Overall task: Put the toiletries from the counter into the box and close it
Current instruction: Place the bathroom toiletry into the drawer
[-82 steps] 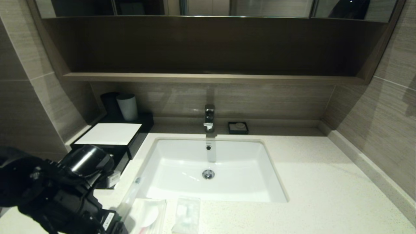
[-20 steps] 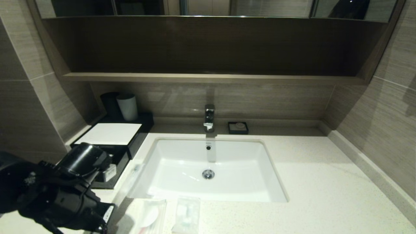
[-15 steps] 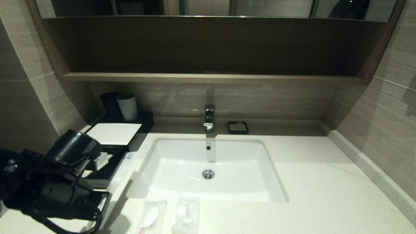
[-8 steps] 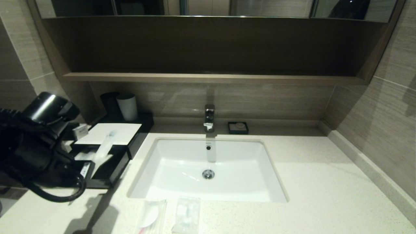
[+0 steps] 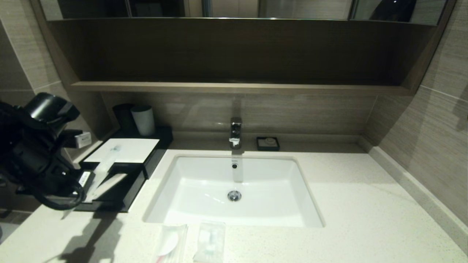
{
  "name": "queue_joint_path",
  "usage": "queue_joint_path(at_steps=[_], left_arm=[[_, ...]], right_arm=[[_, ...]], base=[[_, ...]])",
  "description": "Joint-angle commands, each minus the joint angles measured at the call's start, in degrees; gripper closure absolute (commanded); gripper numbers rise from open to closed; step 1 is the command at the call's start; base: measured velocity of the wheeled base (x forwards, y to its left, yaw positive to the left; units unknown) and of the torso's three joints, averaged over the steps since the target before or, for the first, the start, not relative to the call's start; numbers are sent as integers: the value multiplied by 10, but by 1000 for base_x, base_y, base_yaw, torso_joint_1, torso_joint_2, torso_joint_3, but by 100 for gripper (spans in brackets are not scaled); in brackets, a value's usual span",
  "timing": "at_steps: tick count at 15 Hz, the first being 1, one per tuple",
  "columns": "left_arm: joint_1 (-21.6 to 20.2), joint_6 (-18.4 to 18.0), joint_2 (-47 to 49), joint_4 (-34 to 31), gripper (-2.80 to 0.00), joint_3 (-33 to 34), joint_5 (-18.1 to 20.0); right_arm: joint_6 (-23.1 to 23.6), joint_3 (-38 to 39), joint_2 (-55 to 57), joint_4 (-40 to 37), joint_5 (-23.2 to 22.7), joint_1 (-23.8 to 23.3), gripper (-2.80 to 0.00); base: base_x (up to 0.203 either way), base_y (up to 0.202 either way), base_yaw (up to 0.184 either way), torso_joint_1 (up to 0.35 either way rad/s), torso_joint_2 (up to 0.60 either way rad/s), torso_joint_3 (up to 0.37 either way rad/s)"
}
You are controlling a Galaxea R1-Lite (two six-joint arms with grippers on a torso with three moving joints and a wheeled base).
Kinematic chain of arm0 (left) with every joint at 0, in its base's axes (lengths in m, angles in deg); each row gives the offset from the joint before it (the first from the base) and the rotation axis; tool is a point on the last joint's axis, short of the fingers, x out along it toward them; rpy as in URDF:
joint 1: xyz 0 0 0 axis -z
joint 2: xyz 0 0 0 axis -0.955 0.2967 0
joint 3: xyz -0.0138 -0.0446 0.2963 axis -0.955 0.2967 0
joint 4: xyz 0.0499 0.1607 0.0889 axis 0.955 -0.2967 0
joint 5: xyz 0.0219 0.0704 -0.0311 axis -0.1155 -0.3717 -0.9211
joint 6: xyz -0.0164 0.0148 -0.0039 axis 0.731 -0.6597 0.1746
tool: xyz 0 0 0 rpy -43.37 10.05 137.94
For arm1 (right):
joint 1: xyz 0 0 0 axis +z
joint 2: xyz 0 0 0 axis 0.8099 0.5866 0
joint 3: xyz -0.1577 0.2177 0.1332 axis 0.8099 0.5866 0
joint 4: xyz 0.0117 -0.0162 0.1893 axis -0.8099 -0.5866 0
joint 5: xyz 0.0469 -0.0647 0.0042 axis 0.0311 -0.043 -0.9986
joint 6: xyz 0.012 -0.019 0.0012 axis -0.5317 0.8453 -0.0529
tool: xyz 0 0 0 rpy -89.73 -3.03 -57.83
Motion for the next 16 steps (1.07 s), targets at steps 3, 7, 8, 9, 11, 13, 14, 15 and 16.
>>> queue_joint_path(at_steps=[3, 7, 8, 9, 11, 13, 14, 15, 16], left_arm=[[-41, -32, 45, -17, 0, -27, -1], [-48, -40, 52, -37, 0, -40, -1], [-48, -41, 54, -37, 0, -40, -1], [-48, -42, 54, -37, 0, -42, -1], [-47, -42, 66, -41, 0, -53, -1], [-47, -46, 84, -49, 0, -75, -1], [-47, -46, 93, -54, 0, -86, -1], [-47, -48, 97, -66, 0, -89, -3], [-47, -51, 94, -81, 0, -89, -4]], right_arm=[[0, 1, -1, 0, 0, 0, 0], [0, 1, 0, 0, 0, 0, 0], [0, 1, 0, 0, 0, 0, 0], [0, 1, 0, 0, 0, 0, 0], [1, 1, -1, 0, 0, 0, 0], [1, 1, -1, 0, 0, 0, 0], [0, 1, -1, 0, 0, 0, 0], [1, 1, 0, 0, 0, 0, 0], [0, 1, 0, 0, 0, 0, 0]], base=[[0, 0, 0, 0, 0, 0], [0, 0, 0, 0, 0, 0], [0, 0, 0, 0, 0, 0], [0, 0, 0, 0, 0, 0], [0, 0, 0, 0, 0, 0], [0, 0, 0, 0, 0, 0], [0, 0, 0, 0, 0, 0], [0, 0, 0, 0, 0, 0], [0, 0, 0, 0, 0, 0]])
